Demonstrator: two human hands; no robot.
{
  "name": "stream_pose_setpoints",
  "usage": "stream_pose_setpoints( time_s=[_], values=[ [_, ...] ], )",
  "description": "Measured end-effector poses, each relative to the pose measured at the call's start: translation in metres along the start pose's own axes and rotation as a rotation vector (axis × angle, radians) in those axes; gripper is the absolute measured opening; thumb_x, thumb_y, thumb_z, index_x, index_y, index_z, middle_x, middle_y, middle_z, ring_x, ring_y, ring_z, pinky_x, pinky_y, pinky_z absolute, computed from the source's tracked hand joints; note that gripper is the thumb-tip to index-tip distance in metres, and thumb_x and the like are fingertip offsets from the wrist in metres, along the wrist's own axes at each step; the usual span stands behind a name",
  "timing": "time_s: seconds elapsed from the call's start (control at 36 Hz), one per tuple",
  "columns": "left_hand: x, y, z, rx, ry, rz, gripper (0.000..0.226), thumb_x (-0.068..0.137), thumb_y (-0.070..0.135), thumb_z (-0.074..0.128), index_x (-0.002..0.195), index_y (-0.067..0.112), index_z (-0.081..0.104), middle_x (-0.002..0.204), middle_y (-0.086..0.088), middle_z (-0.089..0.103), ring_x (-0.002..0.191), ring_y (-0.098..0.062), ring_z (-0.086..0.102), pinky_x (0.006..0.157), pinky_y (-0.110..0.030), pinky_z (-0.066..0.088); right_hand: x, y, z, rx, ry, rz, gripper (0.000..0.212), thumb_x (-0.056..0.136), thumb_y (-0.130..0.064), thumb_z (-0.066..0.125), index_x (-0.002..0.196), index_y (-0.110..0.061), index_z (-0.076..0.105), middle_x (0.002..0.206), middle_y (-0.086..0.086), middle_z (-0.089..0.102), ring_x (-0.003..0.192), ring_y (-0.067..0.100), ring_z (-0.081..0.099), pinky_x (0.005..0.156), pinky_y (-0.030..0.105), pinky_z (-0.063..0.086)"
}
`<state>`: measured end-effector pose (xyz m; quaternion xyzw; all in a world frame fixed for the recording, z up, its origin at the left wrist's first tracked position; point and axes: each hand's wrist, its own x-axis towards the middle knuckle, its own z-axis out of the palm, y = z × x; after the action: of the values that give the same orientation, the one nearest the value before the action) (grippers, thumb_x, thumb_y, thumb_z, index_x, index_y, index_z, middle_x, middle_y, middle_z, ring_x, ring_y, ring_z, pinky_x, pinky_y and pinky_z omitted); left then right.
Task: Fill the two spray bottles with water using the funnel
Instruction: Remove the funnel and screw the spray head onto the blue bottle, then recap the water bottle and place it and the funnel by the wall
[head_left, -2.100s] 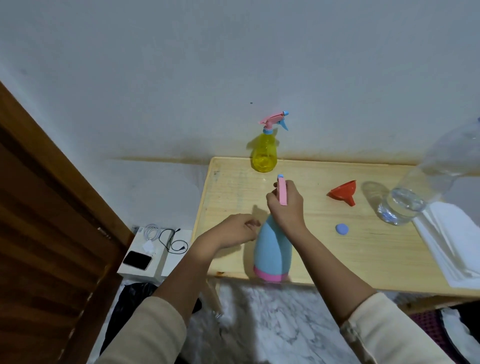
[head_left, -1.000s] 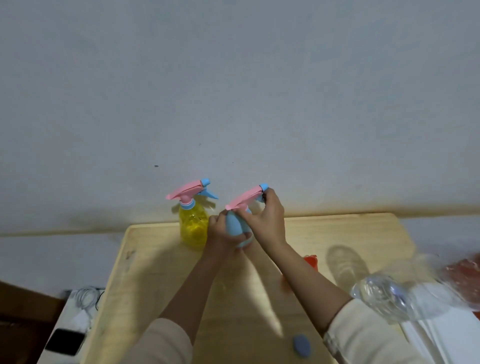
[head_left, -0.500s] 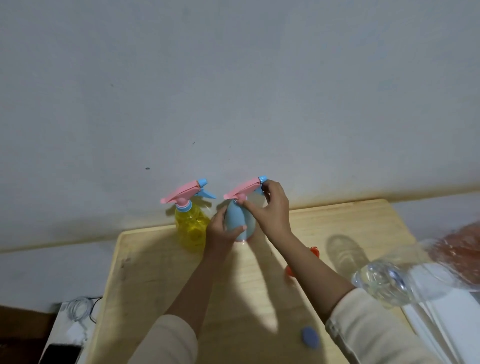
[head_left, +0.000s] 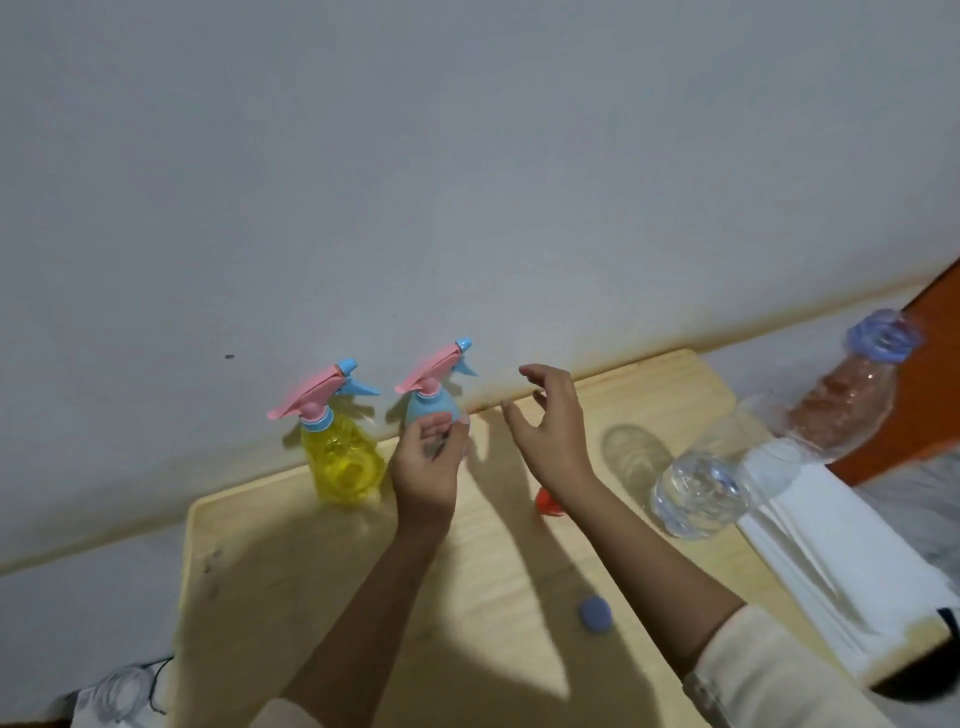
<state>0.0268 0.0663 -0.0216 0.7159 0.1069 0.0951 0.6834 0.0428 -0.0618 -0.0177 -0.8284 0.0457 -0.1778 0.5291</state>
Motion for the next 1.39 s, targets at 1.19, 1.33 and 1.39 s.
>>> stream_pose_setpoints(
  time_s=[1.19,1.33,1.39],
  values=[
    [-0.084,0.078,0.17,0.245,-0.895,0.41,0.087,0.081,0.038,0.072,0.149,0.022,0.02,0.146,-0.004,0.031,0.134,-0.016,0.036,0.109,-0.036,0.038,-0.06,-0.061,-0.236,-0.198,0.749,-0.171,0.025,0.087,-0.015,0.063,0.112,-0.011,0.066,0.103,-0.002,0.059,0.093,0.001,0.057,0.084,0.022,0.049],
    [-0.089,0.085,0.174,0.304,-0.876,0.4,0.094,0.077,0.048,0.072,0.149,0.02,0.019,0.151,-0.005,0.028,0.138,-0.019,0.032,0.11,-0.041,0.037,-0.025,-0.077,-0.25,-0.304,0.516,-0.138,0.026,0.088,-0.013,0.063,0.113,-0.01,0.067,0.109,0.005,0.062,0.099,0.016,0.059,0.088,0.027,0.048],
    [-0.09,0.087,0.175,0.324,-0.858,0.387,0.097,0.074,0.053,0.071,0.148,0.019,0.02,0.151,-0.005,0.028,0.137,-0.02,0.033,0.109,-0.043,0.037,-0.019,-0.077,-0.253,-0.346,0.423,-0.1,0.027,0.089,-0.015,0.061,0.116,-0.012,0.066,0.113,0.005,0.06,0.103,0.017,0.058,0.09,0.023,0.045]
  ],
)
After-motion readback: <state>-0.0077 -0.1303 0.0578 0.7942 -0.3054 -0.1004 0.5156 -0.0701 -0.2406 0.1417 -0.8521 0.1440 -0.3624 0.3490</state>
